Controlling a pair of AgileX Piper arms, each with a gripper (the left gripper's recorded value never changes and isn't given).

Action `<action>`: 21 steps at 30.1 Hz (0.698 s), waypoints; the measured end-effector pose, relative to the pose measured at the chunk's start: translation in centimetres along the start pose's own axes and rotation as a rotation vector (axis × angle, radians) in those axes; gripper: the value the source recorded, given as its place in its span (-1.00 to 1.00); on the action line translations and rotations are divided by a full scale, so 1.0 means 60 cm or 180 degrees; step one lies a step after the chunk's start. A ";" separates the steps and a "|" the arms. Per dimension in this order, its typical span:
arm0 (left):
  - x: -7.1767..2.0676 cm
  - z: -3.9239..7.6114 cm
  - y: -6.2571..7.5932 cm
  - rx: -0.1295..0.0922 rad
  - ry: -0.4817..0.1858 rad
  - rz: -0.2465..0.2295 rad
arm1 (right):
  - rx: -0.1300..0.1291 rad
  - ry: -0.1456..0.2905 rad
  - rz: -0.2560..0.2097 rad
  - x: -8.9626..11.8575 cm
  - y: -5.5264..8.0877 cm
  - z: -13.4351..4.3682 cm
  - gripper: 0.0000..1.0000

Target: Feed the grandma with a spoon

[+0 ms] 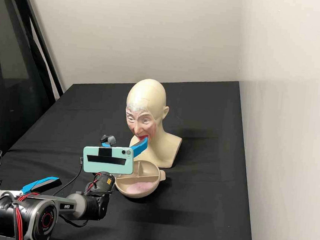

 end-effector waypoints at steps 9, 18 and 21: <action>0.000 0.000 0.000 0.0000 0.0000 0.0000 | 0.0000 0.0000 0.0000 0.000 0.000 0.000 1.00; -0.003 -0.010 -0.003 0.0010 0.0054 -0.0022 | 0.0000 0.0000 0.0000 0.000 0.000 0.000 1.00; -0.013 -0.029 -0.011 0.0013 0.0173 -0.0093 | 0.0000 0.0000 0.0000 0.000 0.000 0.000 1.00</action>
